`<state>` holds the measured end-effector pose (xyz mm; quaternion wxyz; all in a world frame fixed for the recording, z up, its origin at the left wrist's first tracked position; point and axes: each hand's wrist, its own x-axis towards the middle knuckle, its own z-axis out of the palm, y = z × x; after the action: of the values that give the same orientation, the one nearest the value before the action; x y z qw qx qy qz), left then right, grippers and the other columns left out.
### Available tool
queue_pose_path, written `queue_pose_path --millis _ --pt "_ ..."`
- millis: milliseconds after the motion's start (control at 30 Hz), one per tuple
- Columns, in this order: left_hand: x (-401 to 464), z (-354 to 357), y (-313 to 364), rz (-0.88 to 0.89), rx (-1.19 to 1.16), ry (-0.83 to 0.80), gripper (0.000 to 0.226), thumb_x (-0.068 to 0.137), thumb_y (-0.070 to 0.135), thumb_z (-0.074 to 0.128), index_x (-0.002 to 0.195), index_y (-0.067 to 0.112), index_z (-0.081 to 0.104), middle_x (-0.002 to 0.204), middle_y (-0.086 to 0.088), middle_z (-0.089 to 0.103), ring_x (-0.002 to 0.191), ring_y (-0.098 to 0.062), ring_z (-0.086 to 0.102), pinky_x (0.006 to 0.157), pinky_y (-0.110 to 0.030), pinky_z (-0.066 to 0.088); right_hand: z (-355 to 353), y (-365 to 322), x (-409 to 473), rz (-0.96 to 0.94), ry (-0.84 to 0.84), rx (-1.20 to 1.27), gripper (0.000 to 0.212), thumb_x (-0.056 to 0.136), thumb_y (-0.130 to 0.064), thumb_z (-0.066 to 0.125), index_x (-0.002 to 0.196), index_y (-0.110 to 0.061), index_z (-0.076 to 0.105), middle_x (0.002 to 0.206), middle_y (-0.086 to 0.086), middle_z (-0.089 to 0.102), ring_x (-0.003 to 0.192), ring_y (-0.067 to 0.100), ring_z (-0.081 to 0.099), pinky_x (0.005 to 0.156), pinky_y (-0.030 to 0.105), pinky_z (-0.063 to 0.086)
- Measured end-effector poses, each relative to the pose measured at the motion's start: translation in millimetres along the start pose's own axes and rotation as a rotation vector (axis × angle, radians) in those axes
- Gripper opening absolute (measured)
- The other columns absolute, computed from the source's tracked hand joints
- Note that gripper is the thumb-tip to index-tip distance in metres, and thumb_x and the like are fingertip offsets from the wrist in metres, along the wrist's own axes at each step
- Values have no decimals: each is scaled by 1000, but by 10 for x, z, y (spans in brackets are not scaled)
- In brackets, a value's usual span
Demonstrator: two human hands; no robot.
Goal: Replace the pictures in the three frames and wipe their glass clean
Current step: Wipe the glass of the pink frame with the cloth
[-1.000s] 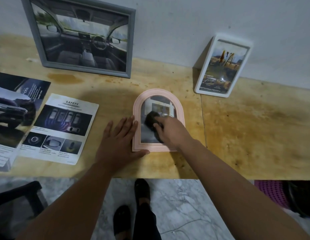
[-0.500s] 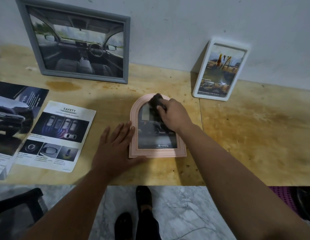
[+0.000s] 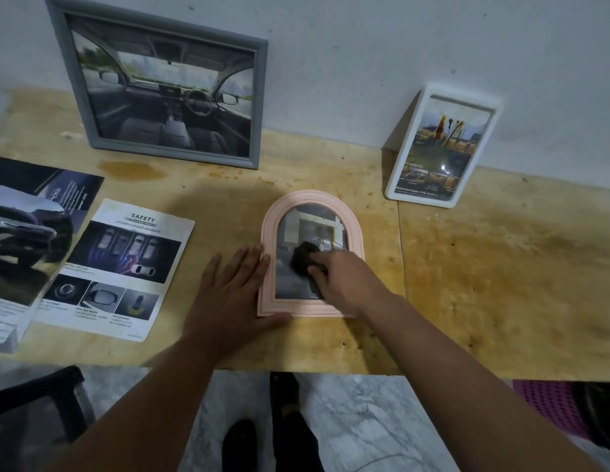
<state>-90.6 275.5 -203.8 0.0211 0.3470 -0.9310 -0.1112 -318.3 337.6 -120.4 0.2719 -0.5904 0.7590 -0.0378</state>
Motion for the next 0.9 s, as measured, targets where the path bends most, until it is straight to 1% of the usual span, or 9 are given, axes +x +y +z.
queue_pose_path --millis 133,200,267,367,467,567,633,767,900 --pt "-4 6 -6 -2 -4 -10 108 86 93 25 164 18 22 173 -1 8 160 -19 5 125 -59 15 -60 -39 -215 7 -212 13 28 105 -31 50 120 -18 69 93 10 70 74 25 63 65 35 50" --pt "-3 9 -11 0 -9 -1 108 86 92 26 164 17 23 173 -1 9 160 -19 7 125 -60 15 -216 -26 -145 17 -274 112 27 104 -29 53 122 -22 71 93 6 72 77 23 67 73 37 55" --pt "3 13 -15 4 -10 4 108 86 92 25 164 17 25 173 -1 9 160 -20 7 125 -60 15 -371 6 64 49 -119 209 27 103 -27 55 124 -26 71 99 6 75 85 23 70 82 39 58" --pt "8 17 -10 5 -16 18 109 85 94 23 163 17 26 173 -1 12 160 -20 10 125 -60 15 -405 88 468 76 199 106 31 102 -29 53 125 -22 71 108 12 75 96 32 67 83 36 54" --pt "-3 18 3 0 -16 9 111 84 95 23 163 17 26 173 -1 13 160 -20 10 125 -60 15 -189 69 615 73 188 -24 30 101 -26 51 122 -15 69 109 17 72 98 39 64 78 36 48" --pt "9 19 -4 -5 -19 -5 111 84 95 23 164 19 21 173 0 8 160 -19 5 126 -59 12 -95 67 525 81 180 20 28 101 -26 52 119 -13 69 105 18 71 97 40 63 76 37 48" --pt "1 21 -17 -6 -19 1 111 84 95 24 164 19 20 173 -1 9 160 -20 6 126 -59 12 -107 85 411 93 147 53 29 102 -28 52 122 -16 70 102 17 73 93 37 65 74 35 49" --pt "-11 29 -16 2 -35 -8 111 84 95 25 165 19 17 173 -2 6 160 -21 4 127 -59 11 -38 41 32 61 4 -6 29 104 -29 51 124 -18 68 98 13 71 75 24 59 60 29 42" --pt "6 38 -19 3 -33 10 112 82 96 27 164 18 24 173 -3 11 160 -22 10 126 -59 12 -250 47 -30 74 -241 -38 29 103 -32 54 124 -20 70 98 10 71 81 24 66 74 38 56"
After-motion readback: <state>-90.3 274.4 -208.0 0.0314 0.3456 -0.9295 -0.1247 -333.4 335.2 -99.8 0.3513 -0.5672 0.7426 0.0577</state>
